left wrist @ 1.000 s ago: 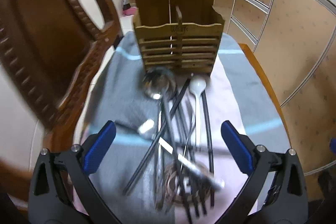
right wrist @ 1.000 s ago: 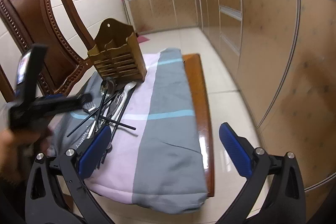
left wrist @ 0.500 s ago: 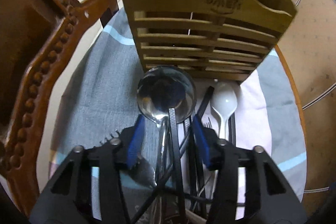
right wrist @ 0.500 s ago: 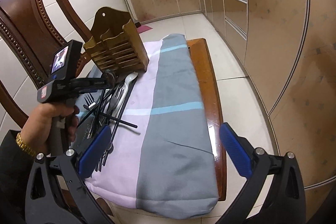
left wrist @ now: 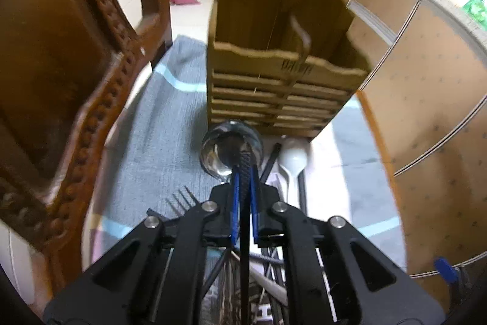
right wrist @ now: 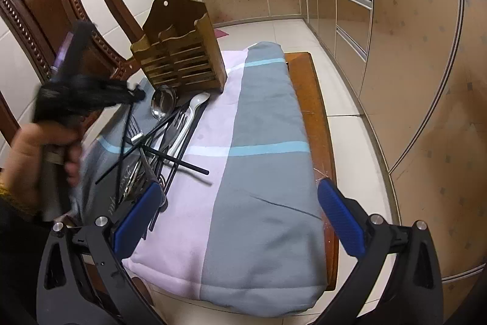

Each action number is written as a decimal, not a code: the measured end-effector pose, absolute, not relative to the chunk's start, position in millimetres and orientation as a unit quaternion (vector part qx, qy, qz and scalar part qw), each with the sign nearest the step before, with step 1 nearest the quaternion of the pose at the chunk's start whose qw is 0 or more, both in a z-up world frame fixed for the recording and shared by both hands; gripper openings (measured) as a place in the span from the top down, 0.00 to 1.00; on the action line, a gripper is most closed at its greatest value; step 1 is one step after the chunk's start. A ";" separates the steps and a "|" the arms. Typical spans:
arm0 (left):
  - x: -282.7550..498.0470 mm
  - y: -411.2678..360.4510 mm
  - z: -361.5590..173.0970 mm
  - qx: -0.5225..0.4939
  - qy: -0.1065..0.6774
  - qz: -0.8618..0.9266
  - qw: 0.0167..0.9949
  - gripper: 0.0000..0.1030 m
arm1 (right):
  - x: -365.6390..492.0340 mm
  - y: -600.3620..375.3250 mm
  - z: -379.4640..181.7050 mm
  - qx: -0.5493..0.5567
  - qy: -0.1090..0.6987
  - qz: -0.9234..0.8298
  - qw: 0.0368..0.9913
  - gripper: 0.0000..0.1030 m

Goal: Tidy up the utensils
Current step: 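Grasp the steel ladle with the right tool while the left tool lifts the chopstick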

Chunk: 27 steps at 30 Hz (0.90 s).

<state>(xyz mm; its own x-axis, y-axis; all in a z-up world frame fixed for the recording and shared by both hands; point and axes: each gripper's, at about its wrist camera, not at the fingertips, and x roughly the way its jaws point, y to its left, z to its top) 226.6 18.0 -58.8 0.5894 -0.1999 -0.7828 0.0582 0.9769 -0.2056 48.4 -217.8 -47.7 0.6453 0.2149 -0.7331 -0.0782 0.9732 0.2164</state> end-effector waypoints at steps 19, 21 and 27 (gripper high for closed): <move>133.9 58.0 37.2 -0.057 0.322 -0.121 0.937 0.94 | 233.5 -78.5 -61.6 -0.044 0.469 0.233 0.851 0.33; 130.4 61.9 40.0 -0.059 0.320 -0.122 0.938 0.94 | 254.9 -70.3 -77.6 -0.057 0.489 0.229 0.840 0.34; 128.4 70.1 40.5 -0.065 0.319 -0.123 0.937 0.94 | 280.8 -52.0 -93.3 -0.064 0.502 0.251 0.825 0.59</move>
<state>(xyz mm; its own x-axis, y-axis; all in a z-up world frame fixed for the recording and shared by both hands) 128.4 70.1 40.5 0.7656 -0.2720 -0.5830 0.1890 0.9613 -0.2003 280.8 -52.0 -93.3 0.3694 0.3500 -0.8608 -0.4781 0.8659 0.1469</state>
